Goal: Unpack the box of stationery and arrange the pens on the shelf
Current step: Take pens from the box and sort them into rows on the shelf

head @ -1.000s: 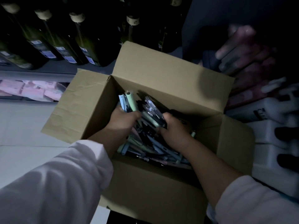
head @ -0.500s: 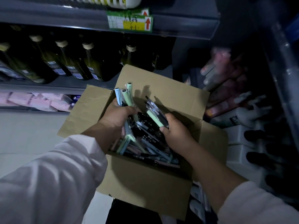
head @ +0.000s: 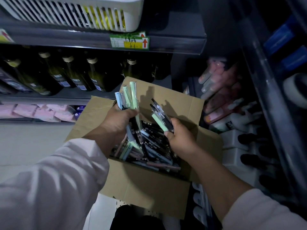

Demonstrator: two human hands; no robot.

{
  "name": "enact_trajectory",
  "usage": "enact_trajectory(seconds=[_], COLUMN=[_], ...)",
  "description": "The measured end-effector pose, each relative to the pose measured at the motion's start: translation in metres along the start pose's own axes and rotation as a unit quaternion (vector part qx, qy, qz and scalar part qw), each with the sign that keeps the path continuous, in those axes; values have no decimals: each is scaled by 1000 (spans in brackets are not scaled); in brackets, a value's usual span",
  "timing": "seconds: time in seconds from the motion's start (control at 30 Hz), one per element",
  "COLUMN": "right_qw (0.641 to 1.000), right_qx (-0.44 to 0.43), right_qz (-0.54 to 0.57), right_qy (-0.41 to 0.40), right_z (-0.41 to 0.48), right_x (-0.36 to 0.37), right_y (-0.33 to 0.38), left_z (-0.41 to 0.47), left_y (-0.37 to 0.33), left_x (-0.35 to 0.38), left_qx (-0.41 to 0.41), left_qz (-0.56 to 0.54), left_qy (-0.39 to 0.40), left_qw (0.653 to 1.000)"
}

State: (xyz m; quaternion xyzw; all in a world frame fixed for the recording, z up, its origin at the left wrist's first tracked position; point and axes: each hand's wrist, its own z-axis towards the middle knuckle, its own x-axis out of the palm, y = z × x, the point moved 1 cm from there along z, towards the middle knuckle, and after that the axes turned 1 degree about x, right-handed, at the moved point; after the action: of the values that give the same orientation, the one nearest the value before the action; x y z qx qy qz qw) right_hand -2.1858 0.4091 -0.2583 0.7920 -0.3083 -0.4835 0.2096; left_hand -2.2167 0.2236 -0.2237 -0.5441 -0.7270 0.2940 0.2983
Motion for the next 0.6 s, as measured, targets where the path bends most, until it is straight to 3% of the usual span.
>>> enact_trajectory(seconds=[0.23,0.6], right_qw=[989,970], right_qx=[59,19], right_qz=[139,240], right_qy=[1,21], right_z=[-17,-93], right_x=[-20,-74], right_y=[15,60], left_z=[-29,-112], left_y=[-20,-50], left_x=[10,37], left_qx=[-23,-14], left_qz=[-36,-28], left_qy=[-12,-10], left_qw=[999,999])
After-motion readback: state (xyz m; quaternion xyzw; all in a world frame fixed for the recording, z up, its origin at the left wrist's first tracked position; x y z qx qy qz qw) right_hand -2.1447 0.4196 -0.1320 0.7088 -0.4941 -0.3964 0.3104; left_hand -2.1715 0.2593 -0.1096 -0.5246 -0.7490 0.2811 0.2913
